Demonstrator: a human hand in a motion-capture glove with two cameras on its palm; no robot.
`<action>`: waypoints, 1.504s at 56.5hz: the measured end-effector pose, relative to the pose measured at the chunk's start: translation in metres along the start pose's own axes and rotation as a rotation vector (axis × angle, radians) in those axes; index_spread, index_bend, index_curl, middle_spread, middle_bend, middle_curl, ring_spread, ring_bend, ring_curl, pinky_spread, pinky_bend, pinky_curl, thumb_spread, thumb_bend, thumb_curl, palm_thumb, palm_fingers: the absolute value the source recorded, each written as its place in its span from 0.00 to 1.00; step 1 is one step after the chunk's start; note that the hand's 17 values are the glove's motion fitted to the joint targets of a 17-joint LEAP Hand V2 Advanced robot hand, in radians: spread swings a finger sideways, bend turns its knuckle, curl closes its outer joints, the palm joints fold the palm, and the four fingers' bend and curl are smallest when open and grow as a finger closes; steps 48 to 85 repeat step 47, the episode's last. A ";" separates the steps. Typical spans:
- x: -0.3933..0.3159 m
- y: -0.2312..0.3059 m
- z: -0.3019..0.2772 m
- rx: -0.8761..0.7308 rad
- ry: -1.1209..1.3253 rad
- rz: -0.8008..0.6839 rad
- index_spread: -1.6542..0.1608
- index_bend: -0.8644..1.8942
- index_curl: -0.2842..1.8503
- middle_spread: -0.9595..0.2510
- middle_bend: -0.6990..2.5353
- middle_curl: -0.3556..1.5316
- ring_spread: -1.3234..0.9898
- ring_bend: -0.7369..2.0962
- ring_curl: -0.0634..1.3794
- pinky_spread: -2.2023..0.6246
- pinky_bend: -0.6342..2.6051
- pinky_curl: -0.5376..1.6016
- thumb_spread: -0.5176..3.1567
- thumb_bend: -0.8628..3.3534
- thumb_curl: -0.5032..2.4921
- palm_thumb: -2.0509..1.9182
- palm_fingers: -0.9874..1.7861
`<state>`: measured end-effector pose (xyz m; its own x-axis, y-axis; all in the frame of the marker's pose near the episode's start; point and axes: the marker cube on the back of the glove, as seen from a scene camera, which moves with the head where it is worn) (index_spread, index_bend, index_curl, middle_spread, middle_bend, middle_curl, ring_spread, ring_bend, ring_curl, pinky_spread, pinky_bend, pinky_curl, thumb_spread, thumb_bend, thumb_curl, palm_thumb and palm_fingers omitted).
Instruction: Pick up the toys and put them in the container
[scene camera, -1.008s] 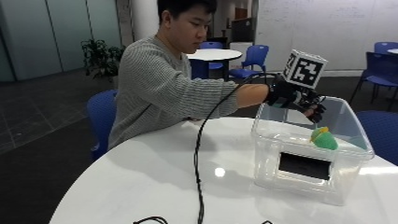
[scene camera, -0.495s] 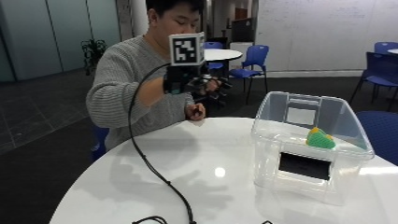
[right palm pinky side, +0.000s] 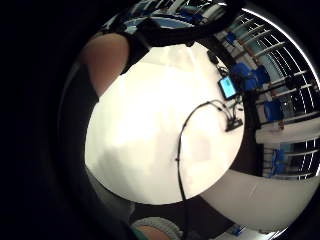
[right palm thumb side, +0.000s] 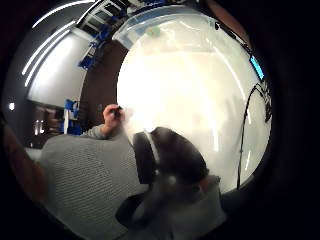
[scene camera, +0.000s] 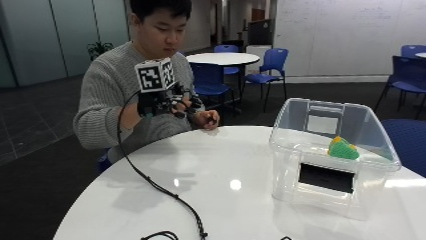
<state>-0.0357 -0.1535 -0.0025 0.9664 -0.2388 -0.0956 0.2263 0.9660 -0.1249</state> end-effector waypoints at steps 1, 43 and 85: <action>-0.005 0.006 0.005 -0.002 0.001 -0.002 0.71 0.37 0.24 0.62 0.28 0.40 0.48 0.48 0.23 0.78 0.47 0.41 0.48 0.19 0.23 0.50 0.34; -0.064 0.085 0.087 -0.084 -0.024 0.030 0.71 0.37 0.27 0.62 0.27 0.39 0.50 0.41 0.21 0.79 0.43 0.40 0.49 0.19 0.22 0.50 0.34; -0.062 0.084 0.088 -0.084 -0.022 0.027 0.71 0.37 0.27 0.63 0.27 0.39 0.50 0.41 0.21 0.79 0.43 0.41 0.49 0.19 0.22 0.50 0.34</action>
